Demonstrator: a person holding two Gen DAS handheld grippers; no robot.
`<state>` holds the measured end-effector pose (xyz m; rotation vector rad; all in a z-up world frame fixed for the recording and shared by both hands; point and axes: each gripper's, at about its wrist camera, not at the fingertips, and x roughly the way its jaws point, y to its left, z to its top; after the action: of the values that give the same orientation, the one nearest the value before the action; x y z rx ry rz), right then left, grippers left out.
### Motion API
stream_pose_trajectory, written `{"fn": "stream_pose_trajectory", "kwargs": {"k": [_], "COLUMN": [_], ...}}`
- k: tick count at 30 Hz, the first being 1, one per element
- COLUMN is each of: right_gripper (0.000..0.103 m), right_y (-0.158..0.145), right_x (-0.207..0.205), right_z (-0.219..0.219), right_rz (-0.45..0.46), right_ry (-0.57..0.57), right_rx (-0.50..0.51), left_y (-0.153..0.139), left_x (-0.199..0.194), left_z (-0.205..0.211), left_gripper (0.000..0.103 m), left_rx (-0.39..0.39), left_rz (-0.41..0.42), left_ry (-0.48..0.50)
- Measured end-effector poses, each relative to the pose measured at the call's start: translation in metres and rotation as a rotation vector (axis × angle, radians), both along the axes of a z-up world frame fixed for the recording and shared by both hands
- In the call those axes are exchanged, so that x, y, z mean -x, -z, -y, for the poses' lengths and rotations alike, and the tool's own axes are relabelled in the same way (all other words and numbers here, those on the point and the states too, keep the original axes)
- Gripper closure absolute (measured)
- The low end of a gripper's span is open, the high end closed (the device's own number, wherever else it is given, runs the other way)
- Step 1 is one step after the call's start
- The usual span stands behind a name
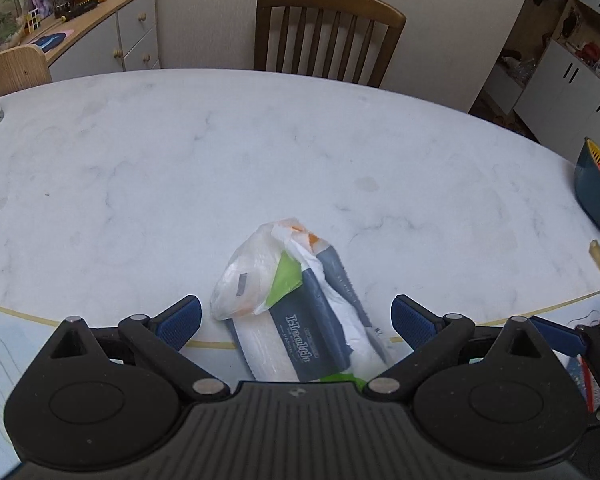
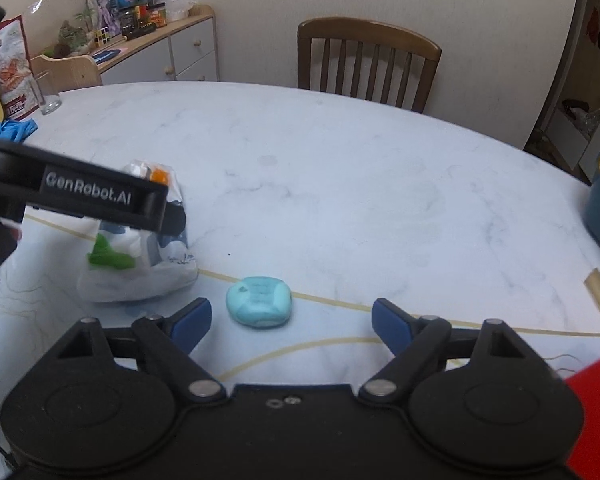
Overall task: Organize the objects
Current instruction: 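Grasp white-green wet-wipe pack with left tool while right tool grasps teal case, then carry wet-wipe pack in left tool while right tool carries teal case over box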
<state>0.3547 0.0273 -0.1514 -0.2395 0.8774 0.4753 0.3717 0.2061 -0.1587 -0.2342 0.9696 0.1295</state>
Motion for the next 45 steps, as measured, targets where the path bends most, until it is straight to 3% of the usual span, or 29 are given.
{"fn": "stream_pose_trajectory", "kwargs": {"k": [9, 12, 20, 24, 26, 34, 45], "right_gripper": [0.033, 0.038, 0.056, 0.066, 0.066, 0.066, 0.066], "right_y": [0.009, 0.010, 0.010, 0.009, 0.009, 0.000, -0.043], "right_x": [-0.001, 0.000, 0.003, 0.006, 0.007, 0.020, 0.054], "right_z": [-0.009, -0.012, -0.017, -0.020, -0.021, -0.016, 0.010], "right_rz": [0.016, 0.025, 0.019, 0.015, 0.013, 0.011, 0.027], "right_ry": [-0.026, -0.028, -0.039, -0.041, -0.041, -0.040, -0.029], "right_rx": [-0.005, 0.001, -0.006, -0.009, -0.005, -0.008, -0.030], "left_y": [0.009, 0.009, 0.004, 0.002, 0.001, -0.012, -0.056], "left_x": [0.000, 0.001, 0.006, 0.012, 0.015, 0.028, 0.056], "left_z": [0.004, 0.009, 0.006, 0.006, 0.007, 0.016, 0.036], "left_gripper": [0.003, 0.010, 0.046, 0.053, 0.056, 0.058, 0.058], "left_rx": [-0.020, -0.034, -0.019, -0.012, -0.023, -0.023, 0.023], "left_rz": [0.004, 0.017, 0.044, 0.044, 0.045, 0.042, 0.071], "left_ry": [-0.008, 0.003, 0.022, 0.038, 0.045, 0.078, 0.128]}}
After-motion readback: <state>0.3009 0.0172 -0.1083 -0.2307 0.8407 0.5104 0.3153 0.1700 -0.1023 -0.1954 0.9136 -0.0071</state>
